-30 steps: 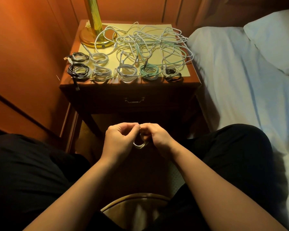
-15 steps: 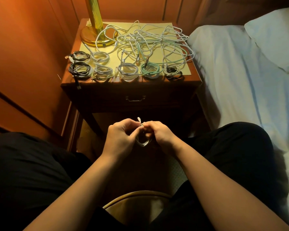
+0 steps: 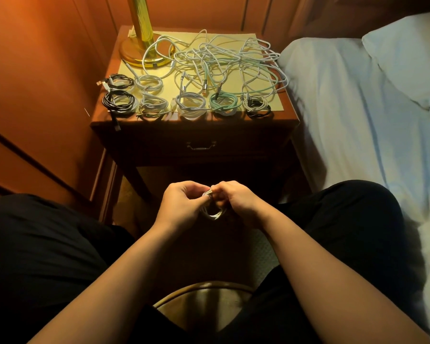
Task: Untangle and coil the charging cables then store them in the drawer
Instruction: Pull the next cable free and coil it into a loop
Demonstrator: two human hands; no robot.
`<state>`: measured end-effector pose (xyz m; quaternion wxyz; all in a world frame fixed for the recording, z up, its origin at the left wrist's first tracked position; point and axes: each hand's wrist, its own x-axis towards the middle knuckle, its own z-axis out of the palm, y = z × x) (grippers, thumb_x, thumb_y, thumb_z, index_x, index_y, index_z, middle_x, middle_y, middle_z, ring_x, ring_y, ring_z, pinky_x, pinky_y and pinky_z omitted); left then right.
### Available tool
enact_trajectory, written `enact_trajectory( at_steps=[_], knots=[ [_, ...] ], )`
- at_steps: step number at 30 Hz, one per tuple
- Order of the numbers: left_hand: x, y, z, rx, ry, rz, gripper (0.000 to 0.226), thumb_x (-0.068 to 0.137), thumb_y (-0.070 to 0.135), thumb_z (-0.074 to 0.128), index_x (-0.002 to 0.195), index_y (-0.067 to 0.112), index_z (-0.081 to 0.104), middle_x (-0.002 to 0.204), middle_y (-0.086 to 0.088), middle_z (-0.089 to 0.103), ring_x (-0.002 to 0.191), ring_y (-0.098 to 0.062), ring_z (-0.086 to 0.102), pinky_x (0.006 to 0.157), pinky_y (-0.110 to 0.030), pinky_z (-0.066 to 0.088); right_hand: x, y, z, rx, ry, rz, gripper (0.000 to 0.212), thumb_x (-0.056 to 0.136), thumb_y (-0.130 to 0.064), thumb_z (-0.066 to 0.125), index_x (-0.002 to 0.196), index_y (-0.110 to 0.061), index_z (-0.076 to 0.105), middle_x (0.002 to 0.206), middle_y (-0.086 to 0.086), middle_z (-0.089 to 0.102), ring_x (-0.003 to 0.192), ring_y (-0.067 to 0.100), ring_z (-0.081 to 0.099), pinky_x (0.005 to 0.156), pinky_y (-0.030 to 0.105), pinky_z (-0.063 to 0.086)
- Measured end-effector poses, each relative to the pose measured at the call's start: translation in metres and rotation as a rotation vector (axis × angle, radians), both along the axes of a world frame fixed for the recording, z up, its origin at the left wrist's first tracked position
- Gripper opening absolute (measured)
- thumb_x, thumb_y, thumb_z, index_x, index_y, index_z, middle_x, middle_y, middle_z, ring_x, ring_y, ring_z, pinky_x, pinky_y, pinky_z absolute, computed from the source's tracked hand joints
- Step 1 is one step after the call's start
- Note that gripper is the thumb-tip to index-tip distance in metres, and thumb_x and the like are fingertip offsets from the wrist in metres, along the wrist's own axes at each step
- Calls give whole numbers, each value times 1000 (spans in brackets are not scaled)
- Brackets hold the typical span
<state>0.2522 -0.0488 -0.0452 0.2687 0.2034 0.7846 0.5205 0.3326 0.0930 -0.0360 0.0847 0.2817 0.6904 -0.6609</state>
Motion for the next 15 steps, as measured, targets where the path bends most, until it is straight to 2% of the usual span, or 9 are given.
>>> enact_trajectory(
  at_steps=[2,3,6,8,10,12,15],
  knots=[
    [-3,0,2,2,-14,-44,10,89,14,78,99,17,79,88,3,79,86,-8,75,77,-28,63,1,6,3,44,-13,45,32,106,-20,45,89,-13,71,58,-16,61,54,-3,50,53,14,39],
    [-4,0,3,-2,-13,-67,10,90,17,78,100,16,78,89,3,79,86,-7,75,78,-26,62,2,8,5,61,-12,67,30,105,-22,49,86,-15,71,58,-16,61,57,-3,52,58,17,41],
    [-8,-1,6,-54,-47,-120,9,92,24,74,98,19,77,90,3,79,87,-6,74,78,-26,59,3,17,1,99,7,120,22,100,-28,64,83,-18,75,78,-1,69,78,13,60,73,29,46],
    [-11,-2,7,-84,-115,-147,8,95,23,71,98,19,77,91,1,79,84,-7,74,74,-25,56,6,21,1,116,19,115,17,97,-30,72,92,-14,71,78,0,71,72,9,63,67,23,47],
    [-12,-4,9,-61,-225,-127,10,95,22,71,98,15,78,92,-4,79,82,-14,71,68,-25,51,8,26,1,199,68,87,20,94,-32,76,95,-12,70,75,-3,74,68,7,69,64,23,53],
    [-14,-5,9,-2,-362,-80,15,93,22,72,99,10,79,96,-9,79,87,-21,69,71,-30,50,9,33,1,313,107,83,21,92,-36,78,95,-15,75,86,1,78,82,13,74,78,32,59],
    [-12,-4,11,94,-604,1,22,86,21,74,103,8,79,99,-9,77,91,-21,68,75,-33,52,12,35,6,240,122,97,18,96,-34,74,102,-18,80,92,2,79,80,7,70,71,25,50]
  ],
)
